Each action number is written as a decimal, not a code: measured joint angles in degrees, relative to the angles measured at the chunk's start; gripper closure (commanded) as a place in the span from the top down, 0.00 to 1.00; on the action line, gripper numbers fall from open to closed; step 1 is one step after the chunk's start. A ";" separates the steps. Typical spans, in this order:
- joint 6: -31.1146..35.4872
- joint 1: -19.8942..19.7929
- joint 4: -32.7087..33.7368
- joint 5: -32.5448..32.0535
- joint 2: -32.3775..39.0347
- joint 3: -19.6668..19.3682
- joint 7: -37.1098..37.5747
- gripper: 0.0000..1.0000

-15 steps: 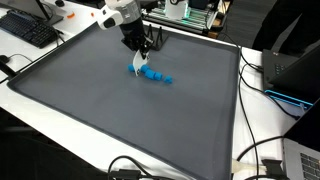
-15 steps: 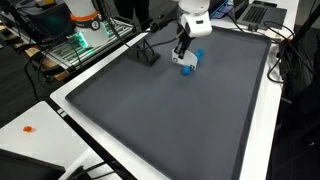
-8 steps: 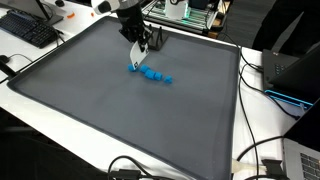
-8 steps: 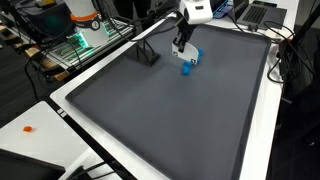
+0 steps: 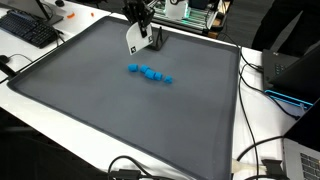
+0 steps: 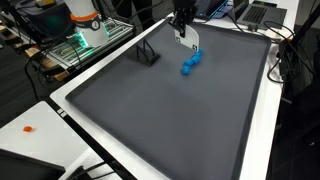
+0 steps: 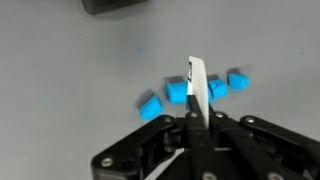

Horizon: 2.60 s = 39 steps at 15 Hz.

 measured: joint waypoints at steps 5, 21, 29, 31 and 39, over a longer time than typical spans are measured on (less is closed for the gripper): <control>0.94 0.07 -7.33 4.92 -7.59 -0.01 7.70 0.01; 11.41 -0.02 -28.78 10.89 -19.17 0.19 29.76 0.01; 17.58 -0.07 -32.52 16.73 -17.19 -0.02 35.19 0.01; 19.21 -0.06 -32.50 18.51 -16.10 -0.06 35.26 0.01; 26.24 -0.06 -32.44 18.66 -10.93 -0.05 40.87 0.01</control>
